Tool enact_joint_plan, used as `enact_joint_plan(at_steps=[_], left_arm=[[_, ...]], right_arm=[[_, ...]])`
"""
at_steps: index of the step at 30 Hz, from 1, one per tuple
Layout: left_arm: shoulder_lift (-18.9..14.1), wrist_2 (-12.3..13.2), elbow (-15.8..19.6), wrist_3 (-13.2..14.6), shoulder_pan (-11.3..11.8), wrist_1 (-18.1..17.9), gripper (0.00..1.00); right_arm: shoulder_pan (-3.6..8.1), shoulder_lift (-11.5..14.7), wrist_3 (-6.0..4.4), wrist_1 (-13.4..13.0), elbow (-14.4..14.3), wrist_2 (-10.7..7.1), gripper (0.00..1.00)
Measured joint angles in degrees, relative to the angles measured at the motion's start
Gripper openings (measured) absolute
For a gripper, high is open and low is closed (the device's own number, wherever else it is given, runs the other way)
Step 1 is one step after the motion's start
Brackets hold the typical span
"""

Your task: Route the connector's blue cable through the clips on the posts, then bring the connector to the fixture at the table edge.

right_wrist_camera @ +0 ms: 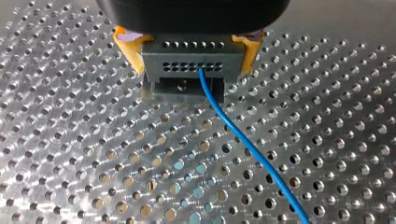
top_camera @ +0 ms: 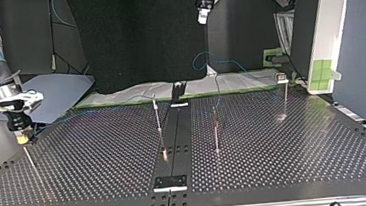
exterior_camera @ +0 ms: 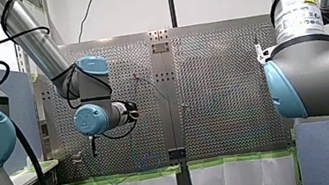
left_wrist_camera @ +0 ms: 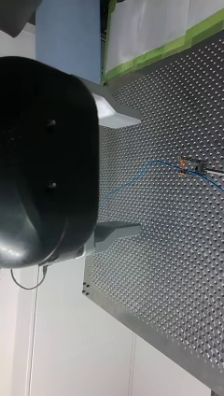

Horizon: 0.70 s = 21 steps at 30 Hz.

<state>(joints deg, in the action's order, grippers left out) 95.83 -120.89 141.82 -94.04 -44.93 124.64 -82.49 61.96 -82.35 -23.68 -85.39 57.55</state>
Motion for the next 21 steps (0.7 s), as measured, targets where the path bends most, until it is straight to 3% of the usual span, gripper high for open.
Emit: enact_joint_plan(at_steps=[11,21], left_arm=[[0.0,0.03,0.0,0.0,0.0,0.0,1.0],[0.0,0.0,0.01,0.0,0.0,-0.01,1.0]], right_arm=[[-1.09,-0.35,-2.27,0.04,-0.03,0.76,0.0],[-1.14,-0.48,-3.22,-0.93,0.03,0.76,0.0]])
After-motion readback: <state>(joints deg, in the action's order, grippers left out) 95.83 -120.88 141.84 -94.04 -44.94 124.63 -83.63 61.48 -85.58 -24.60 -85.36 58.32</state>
